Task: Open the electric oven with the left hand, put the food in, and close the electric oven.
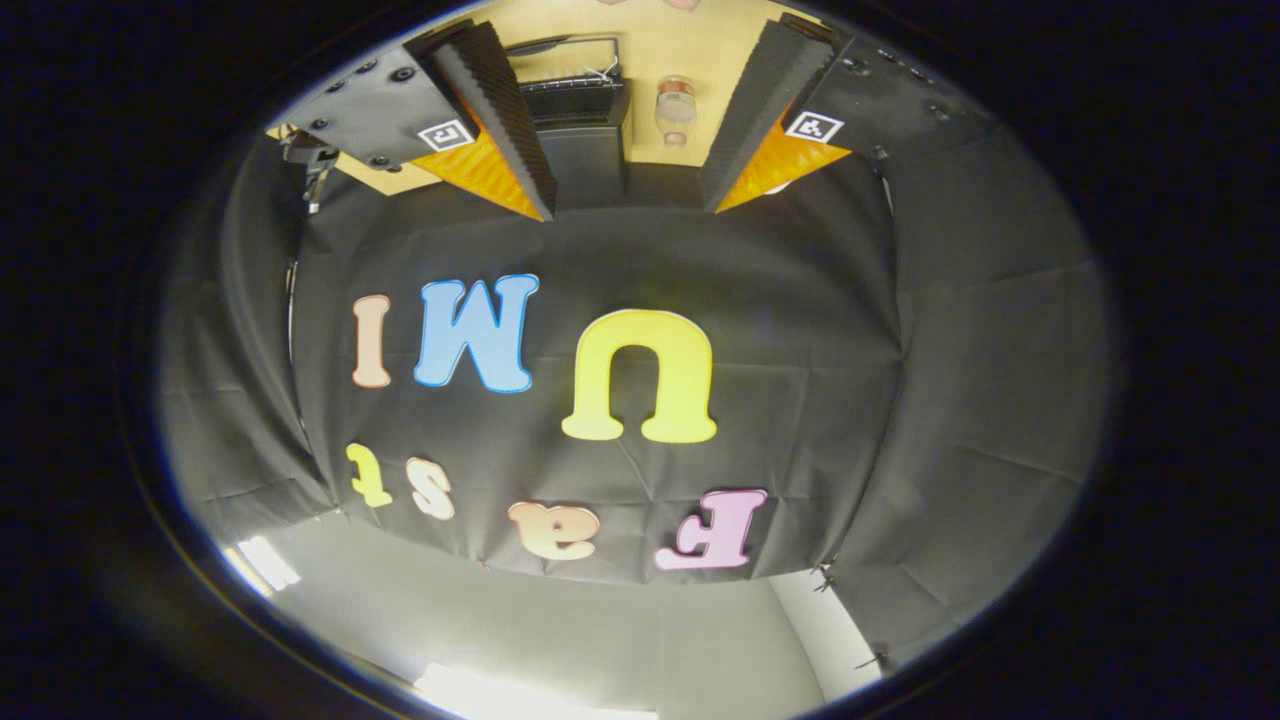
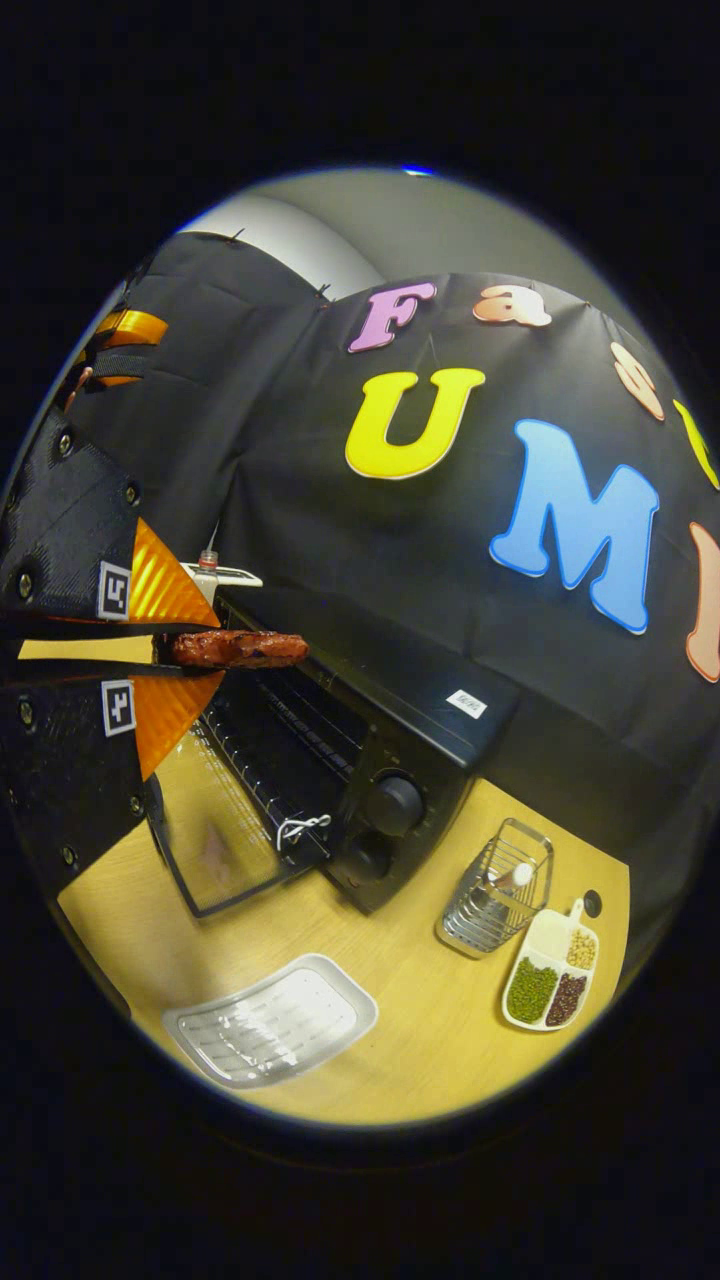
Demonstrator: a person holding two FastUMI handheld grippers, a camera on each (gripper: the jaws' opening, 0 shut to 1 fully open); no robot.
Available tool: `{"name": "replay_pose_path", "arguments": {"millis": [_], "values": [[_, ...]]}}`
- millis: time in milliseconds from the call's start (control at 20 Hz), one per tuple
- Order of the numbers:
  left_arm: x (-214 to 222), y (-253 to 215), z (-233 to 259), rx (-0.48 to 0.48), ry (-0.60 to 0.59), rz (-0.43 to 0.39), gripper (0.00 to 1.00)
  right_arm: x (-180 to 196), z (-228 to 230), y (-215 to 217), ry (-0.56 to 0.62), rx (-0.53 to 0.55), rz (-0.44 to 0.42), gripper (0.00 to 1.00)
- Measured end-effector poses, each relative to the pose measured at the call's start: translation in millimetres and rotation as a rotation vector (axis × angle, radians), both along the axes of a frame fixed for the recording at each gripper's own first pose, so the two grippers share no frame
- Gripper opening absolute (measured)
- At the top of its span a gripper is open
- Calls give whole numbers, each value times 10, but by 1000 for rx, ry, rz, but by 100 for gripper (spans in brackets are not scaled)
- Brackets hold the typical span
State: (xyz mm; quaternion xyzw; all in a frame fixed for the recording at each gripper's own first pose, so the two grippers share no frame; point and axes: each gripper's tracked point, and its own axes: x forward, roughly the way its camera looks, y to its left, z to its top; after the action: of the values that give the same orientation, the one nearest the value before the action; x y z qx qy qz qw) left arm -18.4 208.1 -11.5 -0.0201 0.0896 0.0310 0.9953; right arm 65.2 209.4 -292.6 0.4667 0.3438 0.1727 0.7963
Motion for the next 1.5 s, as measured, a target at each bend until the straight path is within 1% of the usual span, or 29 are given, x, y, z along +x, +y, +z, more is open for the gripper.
{"name": "replay_pose_path", "arguments": {"millis": [100,150,200,300,500,700,750,800,850,900,950,1000,1150,1250,1300,1350,1400,1450,1500], "values": [[-15,72,-67,-5,16,13,97,161,-214,110,38,17,-33,7],[-18,107,-89,-5,24,18,100,245,-340,177,58,25,-56,7],[-20,145,-106,-2,31,22,97,329,-451,225,77,24,-79,8],[-45,218,-146,11,43,32,98,470,-635,273,113,21,-128,7],[-56,382,-256,13,70,56,100,716,-820,379,122,20,-186,7],[-59,541,-372,-6,97,90,100,970,-906,414,122,52,-258,7],[-56,591,-388,-8,98,98,97,983,-924,418,129,46,-271,9],[-47,625,-395,-11,99,105,97,1003,-954,392,135,23,-281,11],[-31,651,-406,-18,99,111,97,1007,-1008,364,149,-22,-286,13],[-13,660,-423,-27,101,114,100,981,-1040,336,154,-59,-284,16],[5,653,-454,-37,102,116,97,981,-1035,311,158,-84,-277,25],[39,637,-465,-47,102,113,100,968,-1058,291,156,-113,-271,27],[137,535,-501,-57,101,96,100,852,-1026,167,162,-198,-253,41],[199,425,-484,-58,93,74,100,777,-1001,104,154,-237,-223,42],[219,356,-487,-60,93,63,100,748,-940,86,143,-241,-211,39],[240,275,-508,-64,96,51,100,737,-942,52,141,-267,-196,64],[270,207,-513,-68,96,40,100,703,-950,43,140,-303,-177,67],[290,141,-510,-70,94,30,100,665,-911,11,125,-334,-159,83],[294,75,-494,-72,90,22,100,632,-875,-8,109,-360,-146,83]]}}
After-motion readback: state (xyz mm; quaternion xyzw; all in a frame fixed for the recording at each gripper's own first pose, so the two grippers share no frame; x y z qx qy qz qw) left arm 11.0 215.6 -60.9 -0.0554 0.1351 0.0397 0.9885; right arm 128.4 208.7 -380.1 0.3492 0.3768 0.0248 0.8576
